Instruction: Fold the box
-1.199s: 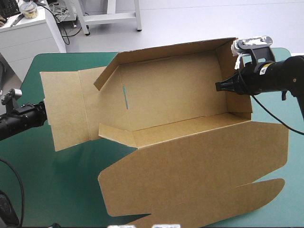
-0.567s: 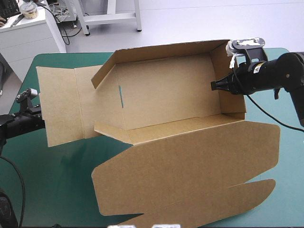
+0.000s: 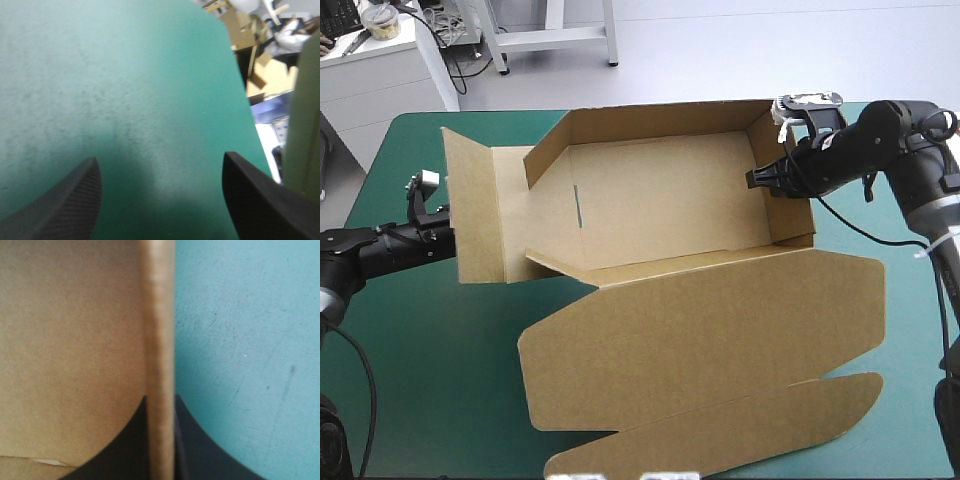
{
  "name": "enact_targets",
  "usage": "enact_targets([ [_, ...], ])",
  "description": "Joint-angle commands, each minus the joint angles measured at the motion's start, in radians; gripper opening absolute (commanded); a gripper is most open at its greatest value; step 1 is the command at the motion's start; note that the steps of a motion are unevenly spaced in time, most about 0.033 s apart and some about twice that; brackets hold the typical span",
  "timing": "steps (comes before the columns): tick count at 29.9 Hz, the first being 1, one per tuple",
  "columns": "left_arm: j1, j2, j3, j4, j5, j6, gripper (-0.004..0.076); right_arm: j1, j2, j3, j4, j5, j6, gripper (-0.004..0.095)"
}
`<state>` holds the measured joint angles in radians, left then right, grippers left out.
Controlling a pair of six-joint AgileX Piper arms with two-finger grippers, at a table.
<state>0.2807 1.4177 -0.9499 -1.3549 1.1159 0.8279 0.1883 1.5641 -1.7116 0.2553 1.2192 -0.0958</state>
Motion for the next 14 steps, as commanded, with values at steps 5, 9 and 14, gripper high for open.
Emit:
enact_targets([
  [5,-0.108,-0.035,-0.032,-0.196,0.111,0.070,0.0493,-0.004,-0.014,-0.028,-0.002,-0.063,-0.006,-0.0019],
  [9,-0.149,-0.035,-0.037,-0.198,0.122,0.073,0.0493,-0.004,-0.010,-0.028,-0.038,-0.063,-0.001,-0.0020],
  [14,-0.154,-0.035,-0.071,-0.251,0.175,0.073,0.0493,-0.004,-0.010,-0.028,-0.073,-0.067,0.003,-0.0020],
])
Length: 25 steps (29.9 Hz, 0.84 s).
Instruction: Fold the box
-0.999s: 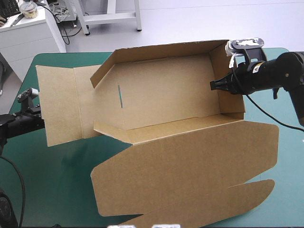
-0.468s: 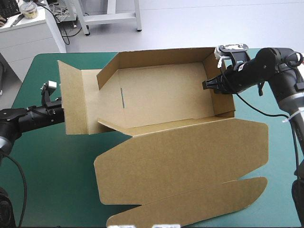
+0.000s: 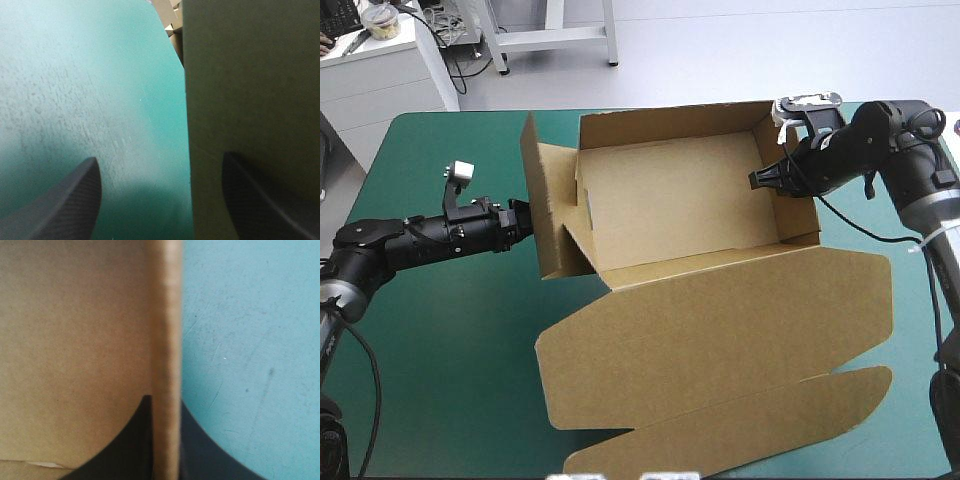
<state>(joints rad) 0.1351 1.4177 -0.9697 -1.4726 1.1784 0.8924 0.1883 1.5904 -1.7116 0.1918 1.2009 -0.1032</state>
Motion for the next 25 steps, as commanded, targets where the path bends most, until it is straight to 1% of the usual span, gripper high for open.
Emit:
enact_targets([
  [1,-0.008,-0.035,-0.061,-0.144,0.113,0.006,0.0493,-0.004,-0.036,-0.028,-0.014,-0.051,0.010,-0.0020],
  [6,-0.031,-0.035,-0.101,-0.153,0.113,-0.003,0.0493,-0.004,-0.036,-0.028,-0.037,-0.070,0.026,-0.0018],
  [11,-0.106,-0.035,-0.102,-0.158,0.113,-0.003,0.0493,-0.004,-0.036,-0.028,-0.053,-0.083,0.028,-0.0018],
  [16,-0.157,-0.035,-0.113,-0.162,0.113,-0.003,0.0493,-0.004,-0.032,-0.028,-0.094,-0.090,0.053,-0.0018],
  [19,-0.169,-0.035,-0.136,-0.172,0.113,-0.009,0.0493,-0.004,-0.032,-0.028,-0.119,-0.104,0.061,-0.0018],
  [25,-0.169,-0.035,-0.150,-0.172,0.113,-0.026,0.0493,-0.004,-0.032,-0.028,-0.116,-0.106,0.061,-0.0018],
])
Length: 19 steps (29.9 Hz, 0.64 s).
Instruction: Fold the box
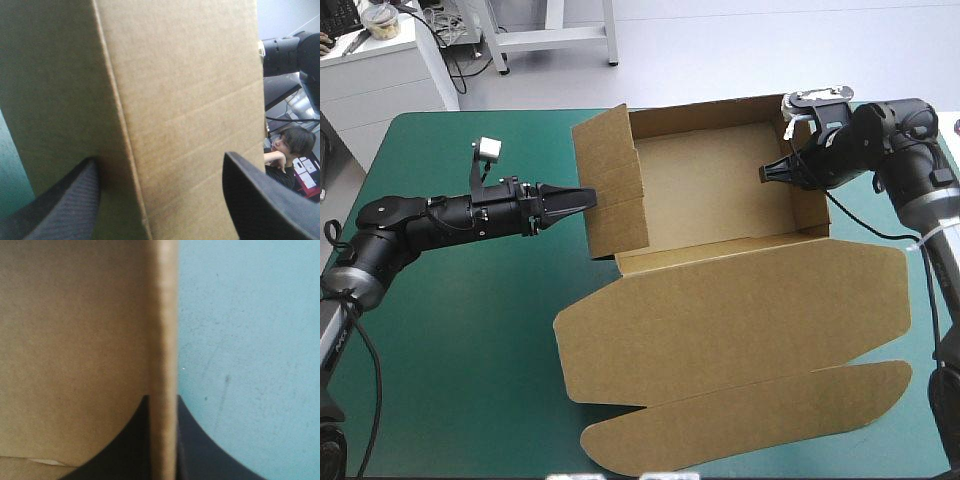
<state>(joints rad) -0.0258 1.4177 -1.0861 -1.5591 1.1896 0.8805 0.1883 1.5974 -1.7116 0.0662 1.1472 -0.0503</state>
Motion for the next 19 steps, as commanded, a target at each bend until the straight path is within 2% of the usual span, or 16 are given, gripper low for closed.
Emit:
enact_targets([
  [1,-0.008,-0.035,-0.034,-0.085,0.102,-0.029,0.0493,-0.004,-0.039,-0.028,0.010,-0.053,0.008,-0.0017],
  [8,-0.014,-0.035,-0.034,-0.076,0.100,-0.028,0.0493,0.056,-0.039,-0.026,-0.010,-0.080,0.069,-0.0012],
  [10,-0.014,-0.035,-0.036,-0.054,0.097,-0.028,0.0493,0.102,-0.039,-0.026,-0.044,-0.092,0.101,-0.0012],
  [13,-0.019,-0.035,-0.052,0.008,0.095,-0.042,0.0493,0.174,-0.039,-0.026,-0.156,-0.107,0.186,-0.0013],
  [16,-0.052,-0.042,-0.096,0.148,0.032,-0.129,0.0483,0.229,-0.039,-0.026,-0.254,-0.113,0.248,-0.0013],
  [19,-0.110,-0.078,-0.130,0.323,-0.119,-0.239,0.0482,0.268,-0.039,-0.026,-0.285,-0.118,0.272,-0.0013],
])
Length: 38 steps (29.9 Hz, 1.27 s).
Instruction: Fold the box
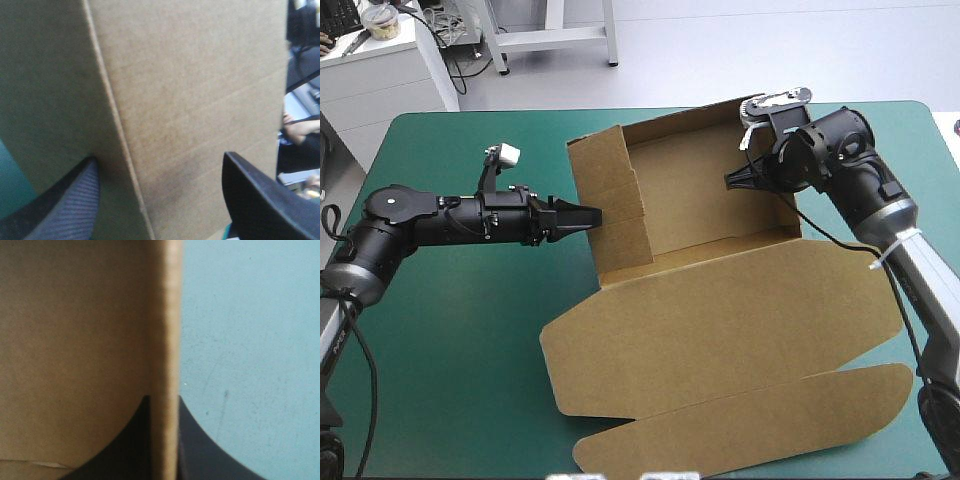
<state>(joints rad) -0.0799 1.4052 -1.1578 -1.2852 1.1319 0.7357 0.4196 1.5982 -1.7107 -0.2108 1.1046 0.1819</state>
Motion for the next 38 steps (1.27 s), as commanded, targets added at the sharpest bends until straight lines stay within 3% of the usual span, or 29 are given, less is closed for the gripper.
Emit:
enact_targets([
  [1,-0.074,-0.081,-0.065,0.093,-0.109,-0.127,0.0482,0.045,-0.040,-0.027,-0.008,-0.076,0.047,-0.0013],
  [8,-0.217,-0.150,-0.072,0.487,-0.408,-0.523,0.0482,0.092,-0.043,-0.029,-0.028,-0.095,0.111,-0.0013],
  [18,-0.322,-0.150,-0.066,0.807,-0.581,-0.848,0.0482,0.230,-0.071,-0.037,-0.163,-0.106,0.236,-0.0013],
  [25,-0.322,-0.120,-0.066,0.869,-0.588,-0.860,0.0482,0.286,-0.071,-0.097,-0.185,-0.106,0.262,-0.0013],
  [38,-0.320,-0.113,-0.070,0.853,-0.625,-0.825,0.0474,0.286,-0.071,-0.146,-0.207,-0.056,0.243,-0.0013],
])
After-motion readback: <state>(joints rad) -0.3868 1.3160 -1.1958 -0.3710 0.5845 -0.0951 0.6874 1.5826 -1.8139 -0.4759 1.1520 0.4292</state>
